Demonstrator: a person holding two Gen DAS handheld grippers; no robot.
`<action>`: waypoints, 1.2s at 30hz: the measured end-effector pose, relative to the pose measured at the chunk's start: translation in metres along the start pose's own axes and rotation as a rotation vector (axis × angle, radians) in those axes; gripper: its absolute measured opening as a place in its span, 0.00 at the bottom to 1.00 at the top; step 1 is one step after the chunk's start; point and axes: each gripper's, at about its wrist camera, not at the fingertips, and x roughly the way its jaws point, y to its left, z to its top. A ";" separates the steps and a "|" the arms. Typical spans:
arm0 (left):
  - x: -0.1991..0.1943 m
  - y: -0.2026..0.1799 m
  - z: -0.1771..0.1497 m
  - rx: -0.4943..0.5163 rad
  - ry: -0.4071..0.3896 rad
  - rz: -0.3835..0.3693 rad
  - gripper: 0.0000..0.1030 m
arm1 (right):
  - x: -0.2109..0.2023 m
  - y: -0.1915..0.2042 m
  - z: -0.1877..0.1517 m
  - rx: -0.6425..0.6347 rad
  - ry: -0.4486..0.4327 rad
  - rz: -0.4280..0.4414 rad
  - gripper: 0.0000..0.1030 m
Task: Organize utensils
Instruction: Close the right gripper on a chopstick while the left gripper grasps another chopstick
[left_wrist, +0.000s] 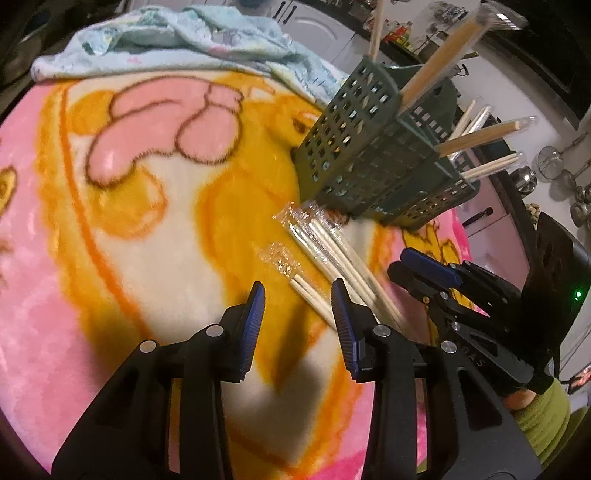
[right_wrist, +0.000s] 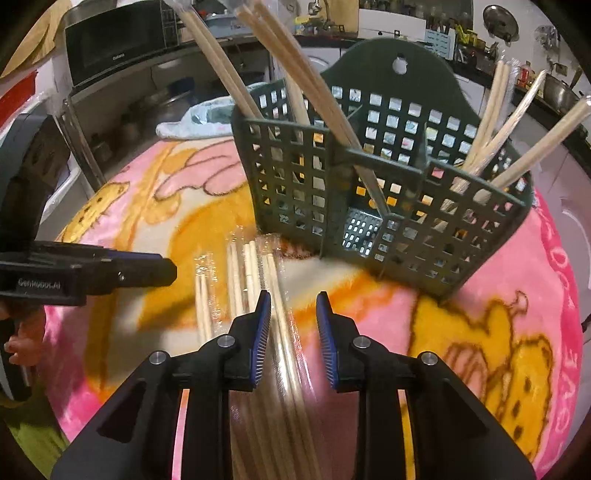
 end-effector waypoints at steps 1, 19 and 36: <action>0.003 0.002 0.000 -0.011 0.008 -0.008 0.29 | 0.003 -0.001 0.001 0.000 0.006 0.001 0.24; 0.029 0.013 0.016 -0.078 0.031 -0.010 0.26 | 0.044 0.006 0.015 -0.012 0.082 0.047 0.24; 0.038 0.022 0.023 -0.062 0.044 -0.002 0.03 | 0.047 -0.001 0.019 0.009 0.100 0.050 0.08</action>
